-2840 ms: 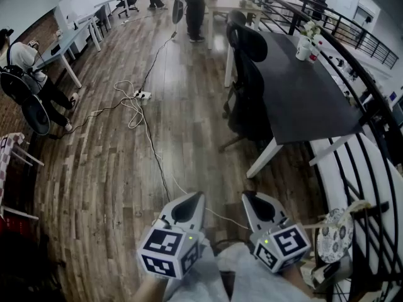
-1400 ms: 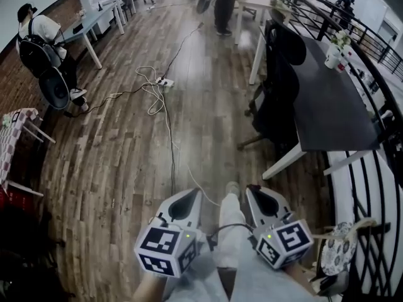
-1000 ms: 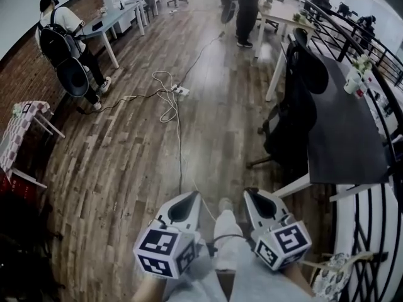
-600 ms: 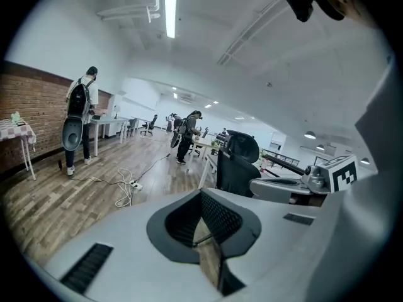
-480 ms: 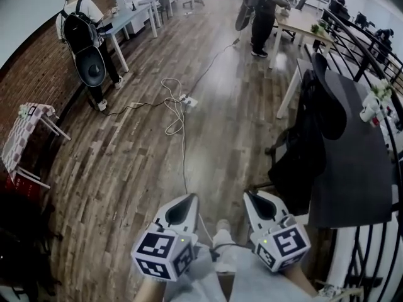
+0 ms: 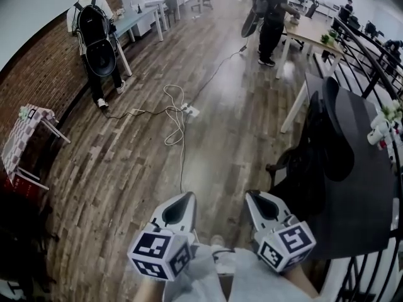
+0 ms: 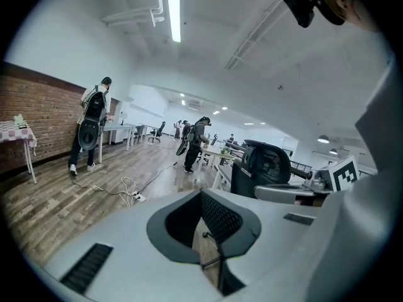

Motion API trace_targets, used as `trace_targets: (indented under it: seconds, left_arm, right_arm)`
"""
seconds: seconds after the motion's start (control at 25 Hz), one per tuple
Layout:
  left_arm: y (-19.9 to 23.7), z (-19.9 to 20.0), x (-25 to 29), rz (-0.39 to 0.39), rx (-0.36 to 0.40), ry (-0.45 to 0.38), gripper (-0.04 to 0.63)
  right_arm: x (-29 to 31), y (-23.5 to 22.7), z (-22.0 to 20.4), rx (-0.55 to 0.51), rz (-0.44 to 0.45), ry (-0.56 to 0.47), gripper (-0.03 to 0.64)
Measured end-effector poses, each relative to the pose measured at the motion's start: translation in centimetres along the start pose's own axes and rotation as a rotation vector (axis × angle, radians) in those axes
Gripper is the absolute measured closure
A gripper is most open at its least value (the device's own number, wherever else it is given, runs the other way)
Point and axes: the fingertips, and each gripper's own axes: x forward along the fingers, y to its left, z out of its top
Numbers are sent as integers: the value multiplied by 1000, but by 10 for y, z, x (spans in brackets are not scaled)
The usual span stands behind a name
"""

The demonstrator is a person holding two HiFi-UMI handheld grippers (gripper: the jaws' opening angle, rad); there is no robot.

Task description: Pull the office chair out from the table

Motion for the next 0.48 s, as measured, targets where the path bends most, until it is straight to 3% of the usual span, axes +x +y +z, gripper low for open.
trace_targets:
  seconds: [0.24,0.48]
  left_arm:
    - [-9,20,34,-17,10,-13,586]
    - [-31,39,82,-105,62,-3,585]
  right_arm:
    - [5,-29,11,-23,-23,-14,614]
    - [-2,-73,22,-10,-136,-45,614]
